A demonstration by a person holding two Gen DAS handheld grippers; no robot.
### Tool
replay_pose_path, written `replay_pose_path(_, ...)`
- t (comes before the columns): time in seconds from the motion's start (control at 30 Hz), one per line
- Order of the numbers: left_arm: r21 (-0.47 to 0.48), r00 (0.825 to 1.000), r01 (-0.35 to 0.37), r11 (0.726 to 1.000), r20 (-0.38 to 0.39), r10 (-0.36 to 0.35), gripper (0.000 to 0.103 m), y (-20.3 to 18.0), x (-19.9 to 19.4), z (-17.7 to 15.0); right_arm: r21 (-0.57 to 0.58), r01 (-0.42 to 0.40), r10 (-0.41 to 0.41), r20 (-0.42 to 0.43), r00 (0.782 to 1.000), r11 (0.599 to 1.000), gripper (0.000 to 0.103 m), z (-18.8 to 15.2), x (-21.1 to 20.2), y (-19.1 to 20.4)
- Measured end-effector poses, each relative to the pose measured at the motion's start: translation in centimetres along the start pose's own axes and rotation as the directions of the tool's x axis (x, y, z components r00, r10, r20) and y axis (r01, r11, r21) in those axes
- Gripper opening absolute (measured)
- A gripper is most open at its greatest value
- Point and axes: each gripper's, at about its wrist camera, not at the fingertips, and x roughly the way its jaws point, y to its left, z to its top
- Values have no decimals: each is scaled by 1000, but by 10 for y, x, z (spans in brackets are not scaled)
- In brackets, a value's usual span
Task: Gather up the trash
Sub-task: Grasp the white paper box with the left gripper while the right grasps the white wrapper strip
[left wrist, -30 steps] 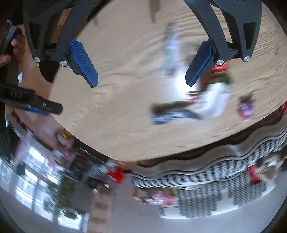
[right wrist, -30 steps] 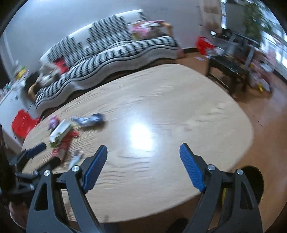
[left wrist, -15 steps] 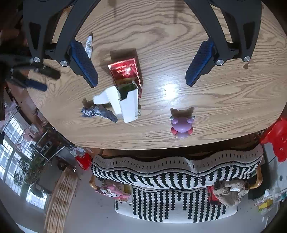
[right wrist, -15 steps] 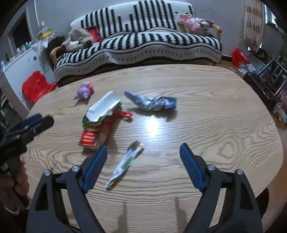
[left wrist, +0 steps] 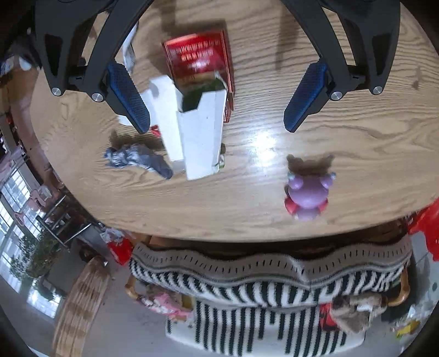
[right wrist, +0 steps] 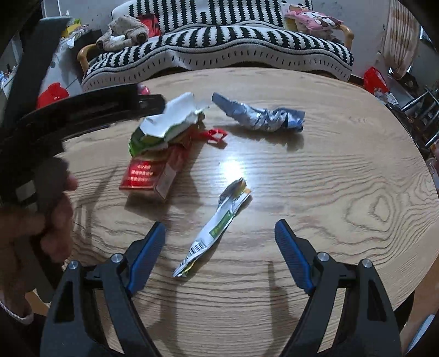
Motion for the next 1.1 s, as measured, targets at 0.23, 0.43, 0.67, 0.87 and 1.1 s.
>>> replay_pose_path(0.23, -25, 1000, -16, 1000, -15, 16, 95, -1, 23, -1, -8, 25, -25, -18, 1000, 1000, 71, -2, 18, 0)
replay_pose_path(0.43, 9, 999, 7, 1000, -36, -7, 60, -10, 25, -5, -40, 40, -42, -40, 998, 998, 46, -8, 28, 4)
replay_pose_path(0.67, 10, 1000, -3, 1000, 4, 3, 35, -10, 7, -4, -36, 6, -7, -31, 999, 999, 14, -8, 21, -2)
replay_pose_path(0.87, -15, 999, 5, 1000, 50, -5, 35, 0, -18, 1, -31, 1, 0, 7, 1000, 1000, 14, -4, 6, -10)
replay_pose_path(1.1, -14, 999, -6, 1000, 53, 6, 35, -3, -22, 0, -23, 2, -2, 15, 1000, 1000, 14, -8, -3, -13)
